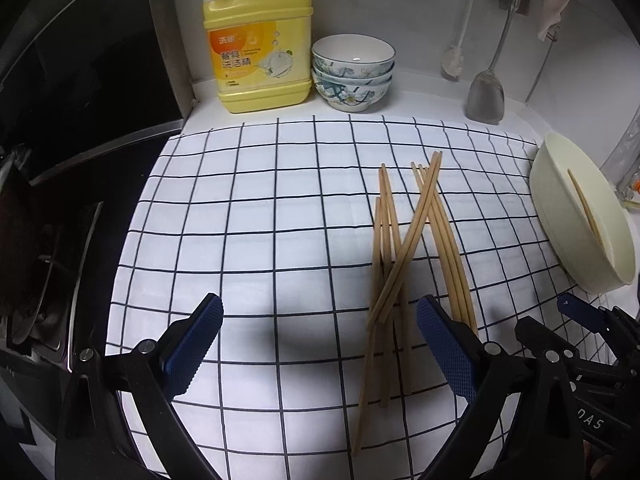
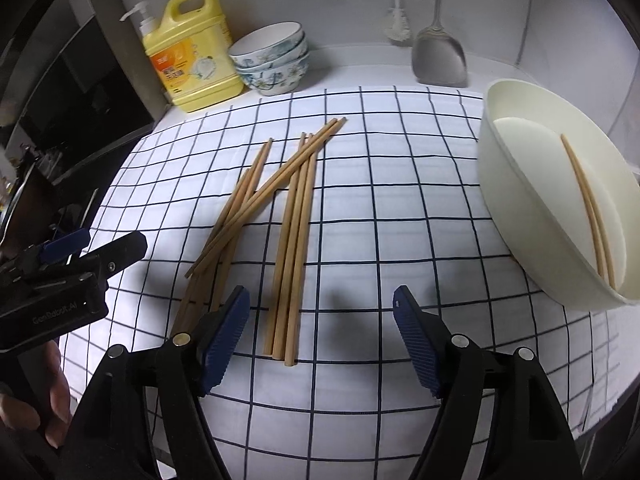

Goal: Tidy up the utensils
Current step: 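Move the right tool back over the remaining chopsticks on the mat, then lower the right tool onto another wooden chopstick and close it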

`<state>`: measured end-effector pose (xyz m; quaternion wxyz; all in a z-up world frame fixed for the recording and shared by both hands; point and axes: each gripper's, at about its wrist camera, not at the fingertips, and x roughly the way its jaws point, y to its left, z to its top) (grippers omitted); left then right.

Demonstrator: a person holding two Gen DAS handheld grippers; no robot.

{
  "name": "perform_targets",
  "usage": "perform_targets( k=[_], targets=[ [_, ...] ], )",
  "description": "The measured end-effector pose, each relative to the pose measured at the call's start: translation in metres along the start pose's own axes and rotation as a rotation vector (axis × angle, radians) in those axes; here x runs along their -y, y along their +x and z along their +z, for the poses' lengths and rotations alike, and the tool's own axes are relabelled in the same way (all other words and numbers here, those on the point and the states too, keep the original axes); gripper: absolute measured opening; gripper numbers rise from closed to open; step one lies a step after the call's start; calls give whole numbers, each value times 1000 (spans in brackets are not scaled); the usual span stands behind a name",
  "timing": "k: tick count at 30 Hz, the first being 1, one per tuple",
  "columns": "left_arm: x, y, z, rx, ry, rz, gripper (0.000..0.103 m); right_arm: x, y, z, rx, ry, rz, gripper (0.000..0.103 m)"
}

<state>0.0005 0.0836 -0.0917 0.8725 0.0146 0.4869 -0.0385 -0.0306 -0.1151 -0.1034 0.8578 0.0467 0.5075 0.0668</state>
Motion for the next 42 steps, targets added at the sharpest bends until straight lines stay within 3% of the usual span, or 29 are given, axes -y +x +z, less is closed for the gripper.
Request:
perform_targets(
  k=[11, 28, 42],
  targets=[
    [-5, 1, -10, 25, -16, 91, 96, 11, 6, -1, 54, -83, 57, 73],
    [0, 66, 14, 5, 102, -11, 96, 8, 45, 1, 48, -3, -6, 73],
    [4, 92, 17, -33, 150, -34, 96, 10, 56, 4, 39, 53, -45, 73]
  ],
)
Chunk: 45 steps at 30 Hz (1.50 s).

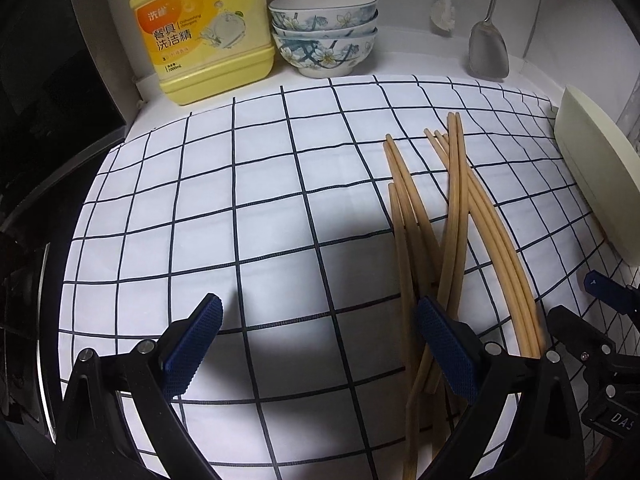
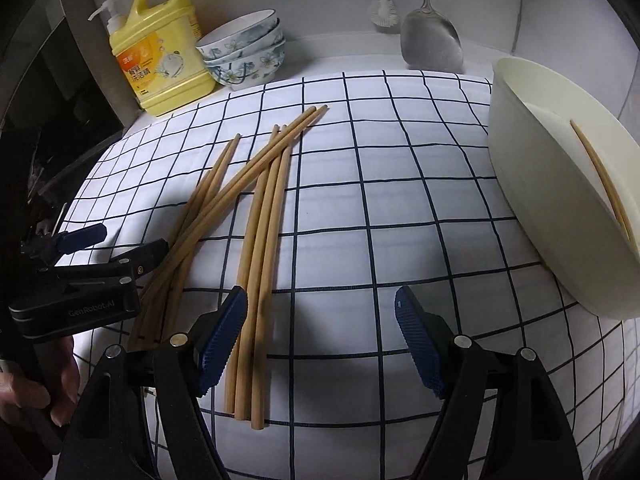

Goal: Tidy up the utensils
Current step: 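Lower the right tool onto another wooden chopstick and close it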

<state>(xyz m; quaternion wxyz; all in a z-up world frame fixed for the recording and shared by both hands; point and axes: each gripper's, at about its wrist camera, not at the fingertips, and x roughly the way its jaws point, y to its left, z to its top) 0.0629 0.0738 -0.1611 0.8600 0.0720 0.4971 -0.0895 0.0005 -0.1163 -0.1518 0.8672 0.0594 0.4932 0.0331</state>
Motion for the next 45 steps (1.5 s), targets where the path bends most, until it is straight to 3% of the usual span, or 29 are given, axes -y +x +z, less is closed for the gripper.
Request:
perform_targets(
  k=[19, 26, 35, 37, 40, 45],
  targets=[
    [-18, 7, -3, -15, -33, 9, 97, -8, 10, 5, 5, -17, -62, 73],
    [-22, 5, -6, -20, -41, 15, 97, -15, 11, 4, 16, -92, -130, 72],
    [-11, 5, -3, -10, -24, 24, 97, -21, 17, 2, 17, -133, -132, 71],
    [-7, 5, -3, -4, -17, 20, 94, -22, 18, 3, 18, -136, -115, 68],
    [-2, 2, -2, 8, -15, -21, 76, -23, 18, 4, 10, -144, -67, 53],
    [13, -3, -1, 19, 34, -54, 44, -36, 17, 4, 4, -210, -48, 15]
  ],
)
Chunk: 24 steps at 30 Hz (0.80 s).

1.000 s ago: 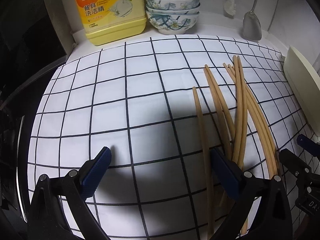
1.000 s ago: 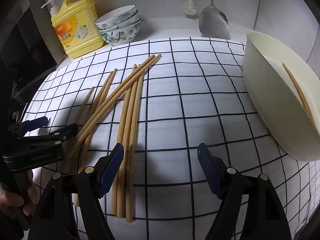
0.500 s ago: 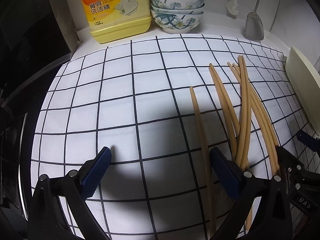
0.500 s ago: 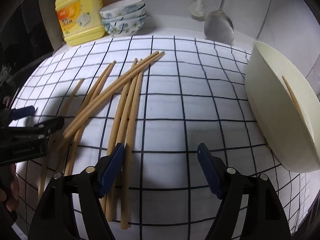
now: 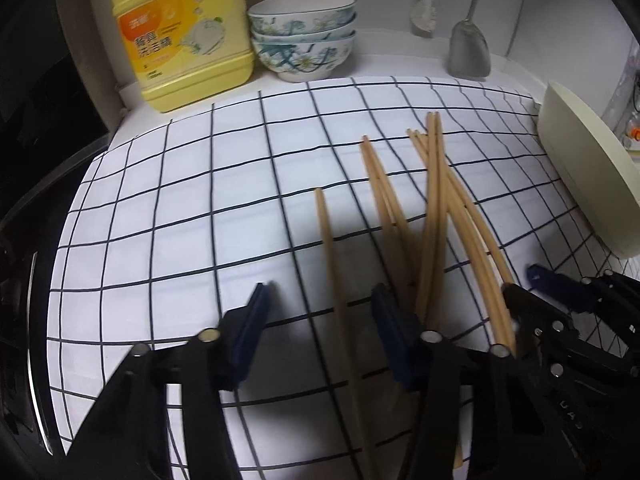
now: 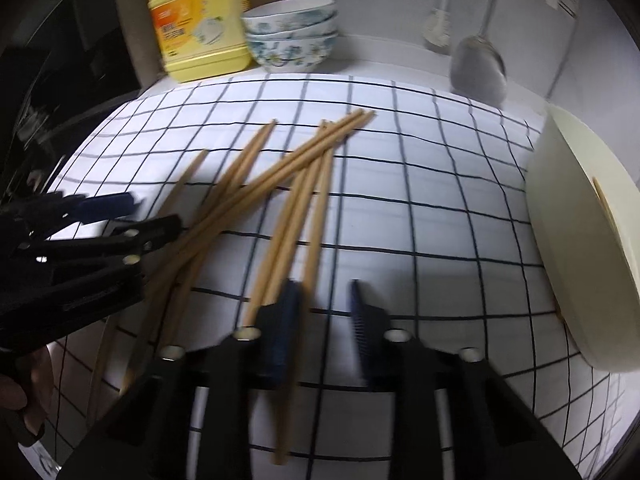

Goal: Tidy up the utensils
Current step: 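Lower the right tool onto another wooden chopstick and close it, then lift the chopstick with the right tool and carry it over the basin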

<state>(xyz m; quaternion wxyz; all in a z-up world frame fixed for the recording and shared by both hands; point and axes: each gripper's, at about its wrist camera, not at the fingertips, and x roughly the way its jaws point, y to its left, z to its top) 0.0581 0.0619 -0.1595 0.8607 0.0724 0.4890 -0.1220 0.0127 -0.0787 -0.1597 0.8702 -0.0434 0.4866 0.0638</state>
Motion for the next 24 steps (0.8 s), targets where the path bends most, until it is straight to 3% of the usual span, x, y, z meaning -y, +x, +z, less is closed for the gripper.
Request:
perform_targets(
  k=[2, 5, 15, 24],
  targets=[
    [5, -1, 0, 3, 16, -13, 24, -6, 1, 0, 2, -22, -10, 11],
    [12, -1, -1, 0, 44, -27, 10, -8, 1, 1, 2, -17, -18, 8],
    [0, -2, 1, -21, 6, -63, 7, 5, -1, -1, -5, 61, 20, 6],
    [-21, -12, 5, -12, -58, -51, 7, 28, -12, -7, -4, 143, -30, 6]
  ],
)
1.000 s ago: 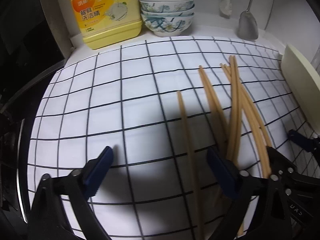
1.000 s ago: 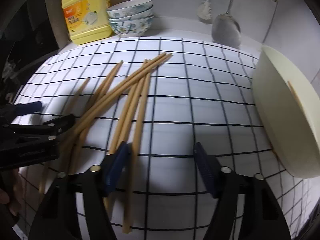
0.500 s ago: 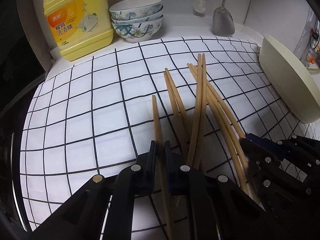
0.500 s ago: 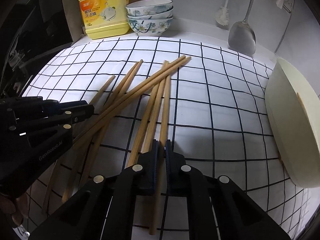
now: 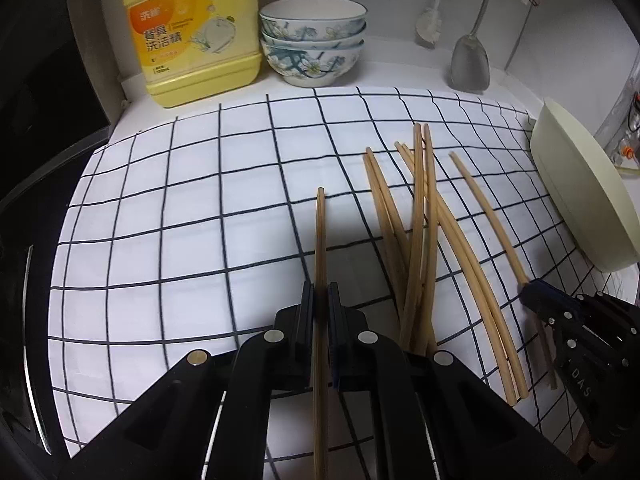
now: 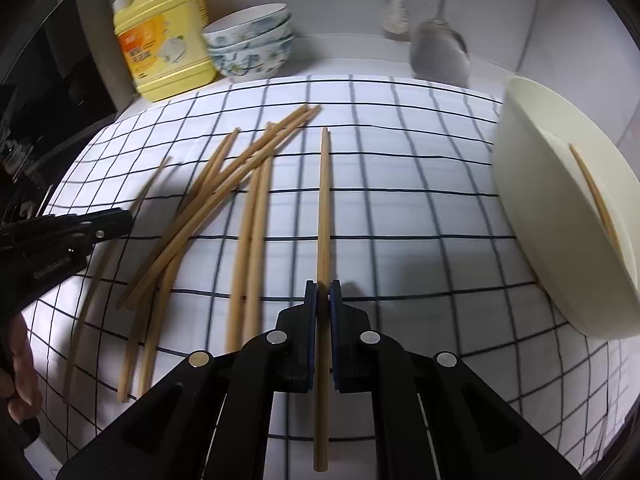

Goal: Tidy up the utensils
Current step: 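Lift the chopstick with the right tool and carry it over the basin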

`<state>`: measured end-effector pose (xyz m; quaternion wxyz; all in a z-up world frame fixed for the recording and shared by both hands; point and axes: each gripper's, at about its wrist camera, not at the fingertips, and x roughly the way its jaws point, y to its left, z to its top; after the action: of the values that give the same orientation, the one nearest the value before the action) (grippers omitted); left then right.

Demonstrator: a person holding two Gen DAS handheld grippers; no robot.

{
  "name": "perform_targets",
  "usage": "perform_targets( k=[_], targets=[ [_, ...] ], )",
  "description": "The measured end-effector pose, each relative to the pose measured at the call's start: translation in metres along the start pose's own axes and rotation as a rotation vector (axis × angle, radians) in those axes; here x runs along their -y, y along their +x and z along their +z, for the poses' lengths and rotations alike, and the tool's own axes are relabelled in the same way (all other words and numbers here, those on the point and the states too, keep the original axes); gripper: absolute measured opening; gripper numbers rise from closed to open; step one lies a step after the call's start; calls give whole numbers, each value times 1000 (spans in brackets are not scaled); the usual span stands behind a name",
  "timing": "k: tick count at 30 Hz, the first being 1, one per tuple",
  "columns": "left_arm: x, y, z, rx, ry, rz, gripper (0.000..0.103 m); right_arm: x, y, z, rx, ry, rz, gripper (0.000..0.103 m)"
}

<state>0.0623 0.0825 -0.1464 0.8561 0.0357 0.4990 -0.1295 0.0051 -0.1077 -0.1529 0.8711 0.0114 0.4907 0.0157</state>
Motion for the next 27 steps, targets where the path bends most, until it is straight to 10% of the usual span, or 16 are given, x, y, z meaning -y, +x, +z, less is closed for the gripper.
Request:
perform_targets(
  k=[16, 27],
  targets=[
    [10, -64, 0, 38, 66, -33, 7, 26, -84, -1, 91, 120, -29, 6],
    [96, -110, 35, 138, 204, -195, 7, 92, -153, -1, 190, 235, -139, 6]
  ],
)
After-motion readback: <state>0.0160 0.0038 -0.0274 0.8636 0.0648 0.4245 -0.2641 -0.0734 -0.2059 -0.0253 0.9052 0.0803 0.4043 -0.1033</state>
